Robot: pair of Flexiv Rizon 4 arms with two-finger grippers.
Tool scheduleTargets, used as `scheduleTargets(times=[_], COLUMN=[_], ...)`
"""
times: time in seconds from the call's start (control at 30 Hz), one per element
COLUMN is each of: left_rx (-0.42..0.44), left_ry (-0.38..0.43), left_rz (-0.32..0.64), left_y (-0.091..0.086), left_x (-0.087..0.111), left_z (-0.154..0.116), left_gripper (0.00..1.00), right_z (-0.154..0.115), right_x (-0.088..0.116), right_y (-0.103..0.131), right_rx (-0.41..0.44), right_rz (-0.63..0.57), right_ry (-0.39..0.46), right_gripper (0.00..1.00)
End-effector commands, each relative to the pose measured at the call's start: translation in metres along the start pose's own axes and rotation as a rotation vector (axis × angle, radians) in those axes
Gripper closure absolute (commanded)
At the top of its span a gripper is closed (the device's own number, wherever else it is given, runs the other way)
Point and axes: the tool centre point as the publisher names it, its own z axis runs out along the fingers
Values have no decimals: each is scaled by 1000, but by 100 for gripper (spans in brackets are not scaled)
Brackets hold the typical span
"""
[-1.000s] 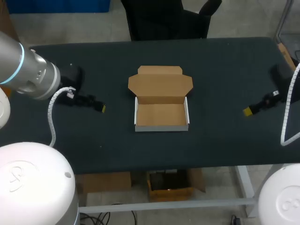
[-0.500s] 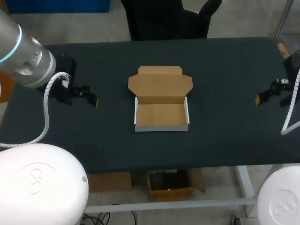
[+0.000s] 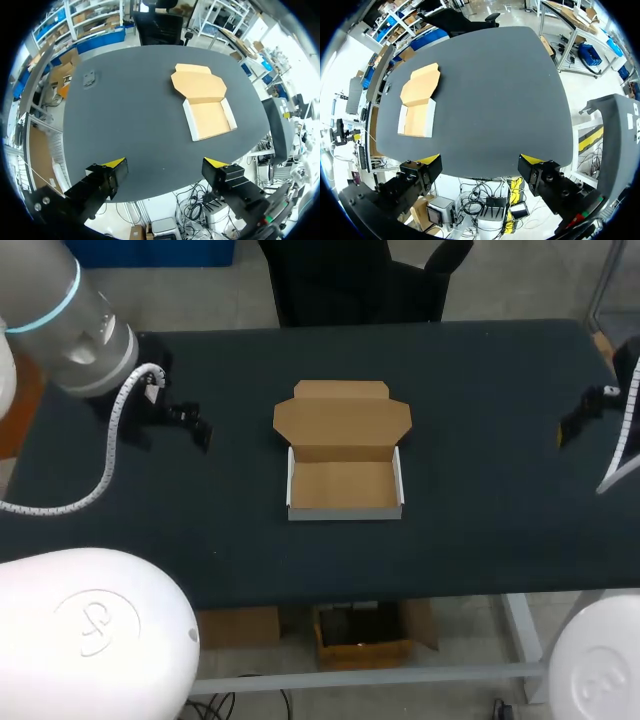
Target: Assemble the packaging by folding the flat box into shape, placing the metal phone stand inside, and closing the box properly
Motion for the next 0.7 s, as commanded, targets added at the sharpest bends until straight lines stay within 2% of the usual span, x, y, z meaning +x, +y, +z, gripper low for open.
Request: scheduleTargets(times=[0.03,0.47,0.7], left_rx=[-59,-121,-143], left_ry=[-18,-29,-28], left_rz=[-16,-93,-139], left_y=[-8,-21,-30], left_x=[0,-13,-36], left_z=[4,15,31], left_gripper=[0,0,0], right_z=[6,14,14], right_x=[-4,-10,-10], right_y=[14,17,17], right_rx=[93,147,147], right_rz=[13,62,62], right_ry=[0,-22,-22], right_gripper=[0,0,0])
